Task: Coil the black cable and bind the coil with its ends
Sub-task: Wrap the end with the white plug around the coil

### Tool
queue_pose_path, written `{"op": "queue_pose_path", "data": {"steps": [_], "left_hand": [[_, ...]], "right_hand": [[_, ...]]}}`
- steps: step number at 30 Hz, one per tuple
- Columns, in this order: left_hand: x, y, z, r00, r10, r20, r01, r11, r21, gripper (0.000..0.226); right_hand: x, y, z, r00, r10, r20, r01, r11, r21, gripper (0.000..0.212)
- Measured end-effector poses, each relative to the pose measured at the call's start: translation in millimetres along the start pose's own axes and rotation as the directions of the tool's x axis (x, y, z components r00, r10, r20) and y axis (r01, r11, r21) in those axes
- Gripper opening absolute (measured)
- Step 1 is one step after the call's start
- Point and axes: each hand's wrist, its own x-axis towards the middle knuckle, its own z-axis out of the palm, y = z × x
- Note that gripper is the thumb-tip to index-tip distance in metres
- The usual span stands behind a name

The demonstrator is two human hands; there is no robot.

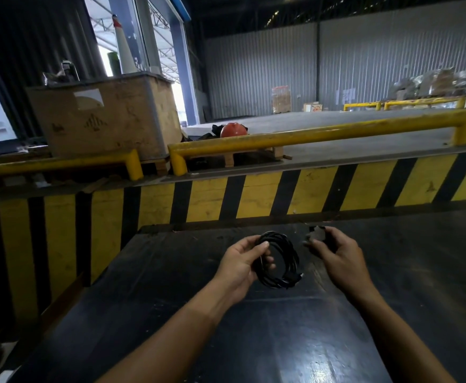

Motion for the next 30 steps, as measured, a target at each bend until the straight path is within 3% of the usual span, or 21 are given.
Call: {"op": "queue_pose_path", "data": {"steps": [3, 7, 13, 20, 26, 30], "left_hand": [[5, 1, 0, 0.998, -0.002, -0.069, 0.003, 1.000, 0.010, 0.014], [6, 2, 6, 0.996, -0.020, -0.089, 0.021, 1.000, 0.017, 0.015], [3, 0, 14, 0.997, -0.035, -0.070, 0.037, 0.999, 0.025, 0.018], [-3, -1, 19, 0.998, -0.043, -0.053, 0.044, 0.999, 0.025, 0.022], [-5, -3, 22, 0.996, -0.084, -0.030, 0.085, 0.996, 0.031, 0.026], [-5, -4, 20, 0.992, -0.119, -0.034, 0.120, 0.992, 0.039, 0.027]], "right_hand": [[1, -19, -5, 0.998, 0.025, 0.053, -0.033, 0.988, 0.148, 0.015], [-1, -27, -1, 0.981, 0.004, 0.194, -0.020, 0.997, 0.080, 0.016], [-2, -22, 4, 0.967, -0.008, 0.257, 0.000, 1.000, 0.028, 0.012], [1, -17, 6, 0.946, 0.013, 0.323, 0.057, 0.977, -0.206, 0.010], [1, -20, 3, 0.899, -0.015, 0.439, 0.127, 0.966, -0.227, 0.009], [0, -18, -2, 0.900, -0.019, 0.435, 0.144, 0.956, -0.256, 0.008]]}}
